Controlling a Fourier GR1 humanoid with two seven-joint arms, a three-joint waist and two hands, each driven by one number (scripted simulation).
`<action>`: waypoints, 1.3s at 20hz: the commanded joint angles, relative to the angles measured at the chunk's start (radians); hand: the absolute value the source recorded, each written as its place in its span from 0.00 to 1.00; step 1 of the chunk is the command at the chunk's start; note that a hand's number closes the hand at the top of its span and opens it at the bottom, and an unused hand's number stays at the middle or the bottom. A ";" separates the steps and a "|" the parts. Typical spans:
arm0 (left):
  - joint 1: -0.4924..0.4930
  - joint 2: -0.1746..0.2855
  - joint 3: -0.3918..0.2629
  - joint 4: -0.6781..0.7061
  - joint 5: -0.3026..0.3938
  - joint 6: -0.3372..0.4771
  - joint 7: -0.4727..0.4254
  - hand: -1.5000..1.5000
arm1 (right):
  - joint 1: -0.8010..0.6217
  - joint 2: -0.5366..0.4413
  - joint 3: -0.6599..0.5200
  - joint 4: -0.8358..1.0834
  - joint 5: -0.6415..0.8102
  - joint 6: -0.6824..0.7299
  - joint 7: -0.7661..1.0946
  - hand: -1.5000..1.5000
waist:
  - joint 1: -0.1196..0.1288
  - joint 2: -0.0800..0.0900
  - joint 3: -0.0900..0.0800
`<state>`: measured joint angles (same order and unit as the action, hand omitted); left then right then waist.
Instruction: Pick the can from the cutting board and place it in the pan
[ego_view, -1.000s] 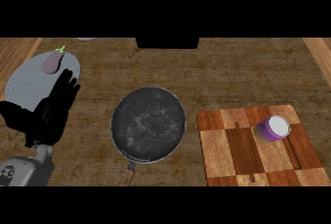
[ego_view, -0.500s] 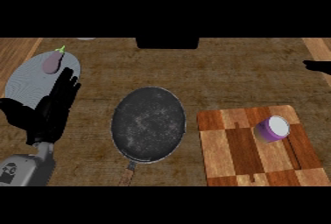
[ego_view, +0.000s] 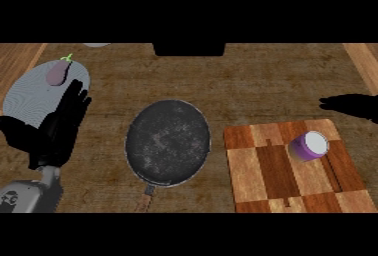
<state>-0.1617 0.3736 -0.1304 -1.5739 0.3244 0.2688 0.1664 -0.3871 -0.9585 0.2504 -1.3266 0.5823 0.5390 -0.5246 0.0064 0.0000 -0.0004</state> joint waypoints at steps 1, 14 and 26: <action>0.002 0.006 0.045 0.012 0.013 -0.051 -0.010 0.50 | -0.017 0.035 0.027 -0.034 0.097 0.014 0.019 0.00 | -0.001 0.000 0.000; 0.037 -0.056 0.054 -0.006 -0.060 -0.045 0.012 0.50 | 0.121 0.179 -0.002 -0.243 0.275 -0.054 0.181 0.00 | -0.003 0.000 0.000; -0.035 -0.098 0.122 0.034 -0.098 -0.096 0.030 0.50 | 0.055 0.297 -0.023 -0.215 0.437 0.087 0.256 0.00 | -0.003 0.001 0.000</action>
<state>-0.1736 0.2962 -0.0226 -1.5487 0.2435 0.1757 0.1880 -0.2952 -0.7087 0.2318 -1.6030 0.9686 0.6136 -0.2638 0.0023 0.0000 -0.0002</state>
